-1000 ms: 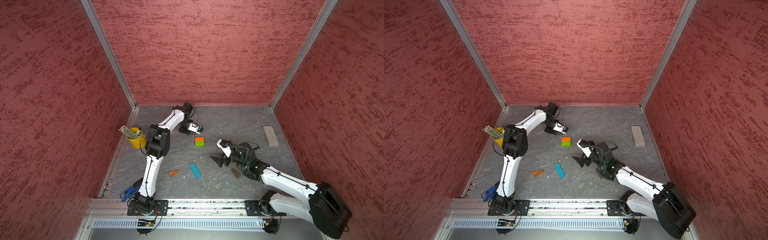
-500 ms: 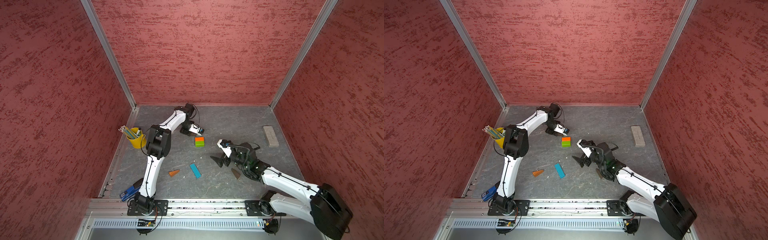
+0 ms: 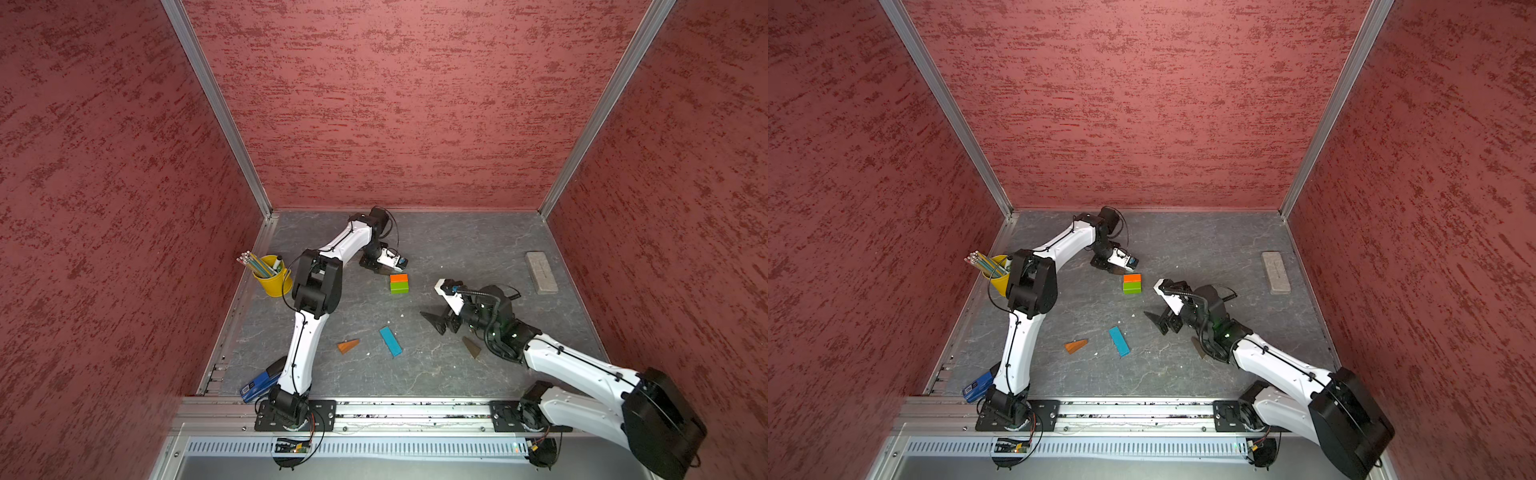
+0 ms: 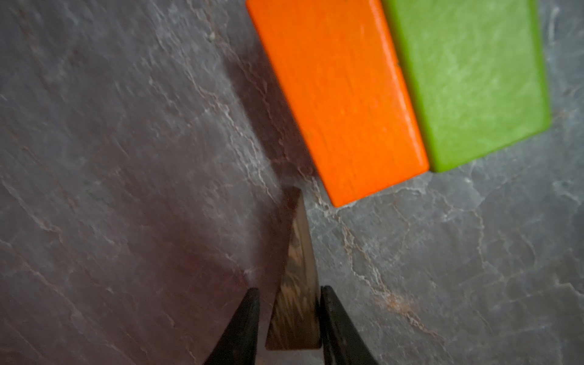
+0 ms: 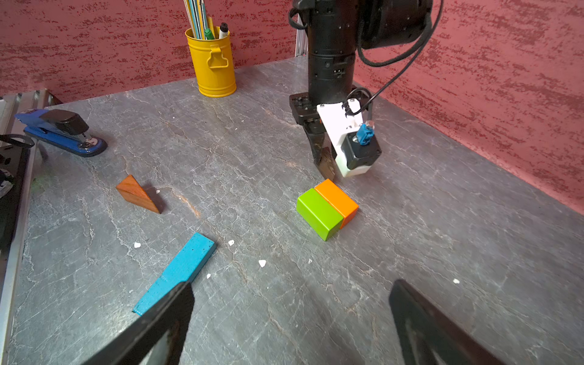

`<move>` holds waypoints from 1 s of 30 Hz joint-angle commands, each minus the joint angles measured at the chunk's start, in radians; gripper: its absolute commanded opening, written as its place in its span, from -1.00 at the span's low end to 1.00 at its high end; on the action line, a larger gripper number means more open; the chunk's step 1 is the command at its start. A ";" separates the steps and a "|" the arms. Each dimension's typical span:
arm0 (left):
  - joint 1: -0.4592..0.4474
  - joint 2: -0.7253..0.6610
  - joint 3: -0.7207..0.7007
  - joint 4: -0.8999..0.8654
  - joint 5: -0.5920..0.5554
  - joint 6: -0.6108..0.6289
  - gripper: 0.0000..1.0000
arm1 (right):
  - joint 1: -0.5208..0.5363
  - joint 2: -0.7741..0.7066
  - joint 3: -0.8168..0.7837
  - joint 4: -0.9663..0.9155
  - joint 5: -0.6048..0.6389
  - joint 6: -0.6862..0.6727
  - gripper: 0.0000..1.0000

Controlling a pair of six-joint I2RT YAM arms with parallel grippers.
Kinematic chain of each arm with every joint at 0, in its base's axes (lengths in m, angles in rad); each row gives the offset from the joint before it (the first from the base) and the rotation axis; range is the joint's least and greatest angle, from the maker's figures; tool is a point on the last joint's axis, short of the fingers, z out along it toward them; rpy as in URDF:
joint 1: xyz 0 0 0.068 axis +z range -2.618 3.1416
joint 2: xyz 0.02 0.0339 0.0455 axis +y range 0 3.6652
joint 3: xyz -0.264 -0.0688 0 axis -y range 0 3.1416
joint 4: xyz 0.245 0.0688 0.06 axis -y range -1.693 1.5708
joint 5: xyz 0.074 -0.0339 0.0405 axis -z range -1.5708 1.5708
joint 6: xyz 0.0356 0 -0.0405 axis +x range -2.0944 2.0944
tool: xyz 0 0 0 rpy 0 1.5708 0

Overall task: Assemble a small pinwheel with building blocks
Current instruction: Assemble the building block at the center of the board.

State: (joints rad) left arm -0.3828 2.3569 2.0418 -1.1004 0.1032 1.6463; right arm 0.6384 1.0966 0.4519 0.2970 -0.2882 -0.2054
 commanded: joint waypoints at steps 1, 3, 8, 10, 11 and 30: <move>0.000 0.018 -0.015 0.017 0.018 -0.035 -0.28 | -0.005 -0.014 -0.002 -0.003 -0.017 0.014 0.97; 0.008 0.001 -0.019 0.019 0.051 -0.075 -0.28 | -0.004 -0.011 -0.005 0.001 -0.017 0.012 0.97; 0.035 -0.089 -0.123 0.084 0.156 -0.178 -0.21 | -0.003 -0.003 -0.007 0.009 -0.019 0.009 0.97; 0.051 -0.141 -0.195 0.139 0.203 -0.220 -0.20 | -0.004 0.000 -0.010 0.014 -0.022 0.009 0.97; 0.059 -0.169 -0.241 0.182 0.215 -0.250 -0.19 | -0.003 0.003 -0.010 0.014 -0.023 0.008 0.98; 0.065 -0.549 -0.738 0.615 0.017 -1.017 -0.05 | -0.004 0.003 -0.023 0.039 -0.034 0.015 0.98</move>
State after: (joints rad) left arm -0.2951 1.8366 1.3251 -0.5186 0.1970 0.8371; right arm 0.6384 1.1007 0.4377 0.3096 -0.3038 -0.2024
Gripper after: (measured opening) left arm 0.475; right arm 0.987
